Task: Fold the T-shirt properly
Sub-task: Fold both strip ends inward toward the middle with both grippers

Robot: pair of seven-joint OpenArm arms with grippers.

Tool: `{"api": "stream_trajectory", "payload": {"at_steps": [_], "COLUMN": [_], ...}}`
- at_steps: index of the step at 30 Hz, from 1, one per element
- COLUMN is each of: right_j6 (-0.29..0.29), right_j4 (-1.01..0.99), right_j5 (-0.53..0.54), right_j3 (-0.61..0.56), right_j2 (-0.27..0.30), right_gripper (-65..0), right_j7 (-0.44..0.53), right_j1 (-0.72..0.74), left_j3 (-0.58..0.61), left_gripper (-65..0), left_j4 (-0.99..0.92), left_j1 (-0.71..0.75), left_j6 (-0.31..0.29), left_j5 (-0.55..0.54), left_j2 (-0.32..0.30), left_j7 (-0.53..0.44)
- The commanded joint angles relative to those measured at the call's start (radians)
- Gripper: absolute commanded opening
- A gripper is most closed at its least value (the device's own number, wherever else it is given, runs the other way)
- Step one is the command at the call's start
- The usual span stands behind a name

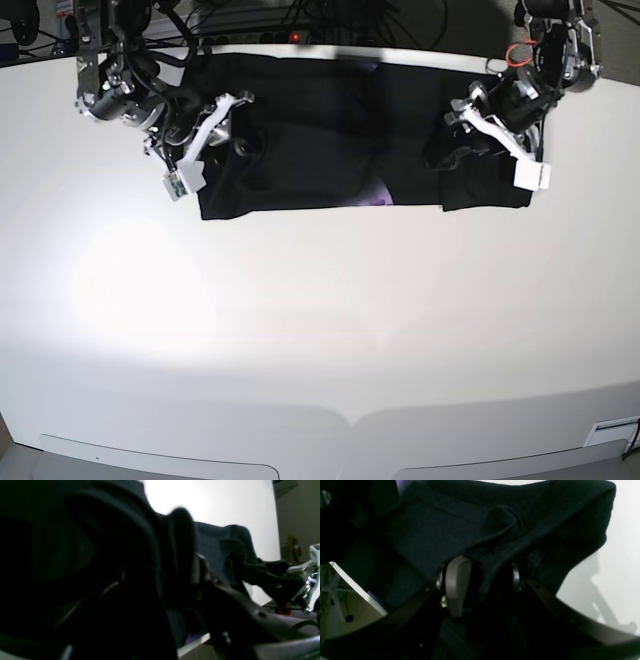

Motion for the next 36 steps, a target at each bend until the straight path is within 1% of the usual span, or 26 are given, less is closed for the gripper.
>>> {"api": "stream_trajectory", "payload": {"at_steps": [1, 3, 5, 7, 11, 13, 16, 18, 20, 22, 24, 25, 28, 34, 36], "right_j6": [0.009, 0.009, 0.009, 0.009, 0.009, 0.009, 0.009, 0.009, 0.009, 0.009, 0.009, 0.009, 0.009, 0.009, 0.009], "right_j4": [0.02, 0.02, 0.02, 0.02, 0.02, 0.02, 0.022, 0.034, 0.039, 0.039, 0.039, 0.038, 0.038, -0.003, -0.045], "right_j5": [0.019, 0.019, 0.019, 0.019, 0.019, 0.021, 0.033, 0.083, 0.167, 0.23, 0.259, 0.269, 0.299, 0.288, 0.297], "right_j3": [0.003, 0.003, 0.003, 0.003, 0.004, 0.009, 0.022, 0.047, 0.084, 0.122, 0.159, 0.177, 0.214, 0.217, 0.217], "right_j2": [0.009, 0.009, 0.009, 0.009, 0.012, 0.012, 0.012, 0.012, 0.012, 0.012, 0.013, 0.018, 0.045, 0.11, 0.121], "right_gripper": [-40.6, -40.6, -40.6, -40.6, -40.6, -40.6, -40.6, -40.6, -40.6, -40.6, -40.6, -40.6, -40.5, -40.5, -37.7], "right_j7": [0.022, 0.022, 0.022, 0.022, 0.022, 0.022, 0.017, -0.01, -0.086, -0.2, -0.303, -0.327, -0.326, -0.329, -0.328], "right_j1": [0.006, 0.006, 0.006, 0.006, 0.008, 0.013, 0.025, 0.031, 0.039, 0.056, 0.08, 0.089, 0.091, 0.091, 0.091], "left_j3": [0.0, 0.0, 0.0, 0.0, 0.0, -0.006, -0.045, -0.091, -0.142, -0.186, -0.211, -0.212, -0.209, -0.209, -0.209], "left_gripper": [-38.4, -38.4, -38.4, -38.4, -38.4, -38.4, -38.4, -38.4, -38.4, -38.4, -38.4, -38.4, -38.4, -38.4, -38.4], "left_j4": [0.022, 0.024, 0.026, 0.027, 0.027, 0.027, 0.027, 0.027, 0.027, 0.027, 0.026, 0.026, 0.024, 0.024, 0.024], "left_j1": [-0.013, -0.027, -0.042, -0.052, -0.054, -0.054, -0.055, -0.055, -0.054, -0.054, -0.054, -0.053, -0.051, -0.051, -0.048], "left_j6": [-0.012, -0.012, -0.012, -0.032, -0.042, -0.043, -0.068, -0.08, -0.08, -0.08, -0.08, -0.08, -0.08, -0.08, -0.08], "left_j5": [-0.033, -0.062, -0.137, -0.176, -0.192, -0.187, -0.144, -0.122, -0.083, -0.015, 0.056, 0.085, 0.128, 0.126, 0.126], "left_j2": [-0.003, -0.003, -0.002, -0.002, -0.003, -0.003, -0.004, -0.003, -0.003, -0.003, -0.003, -0.003, -0.002, -0.002, -0.003], "left_j7": [-0.014, 0.009, 0.063, 0.101, 0.104, 0.091, 0.052, 0.047, 0.044, 0.044, 0.043, 0.043, 0.04, 0.04, 0.04]}}
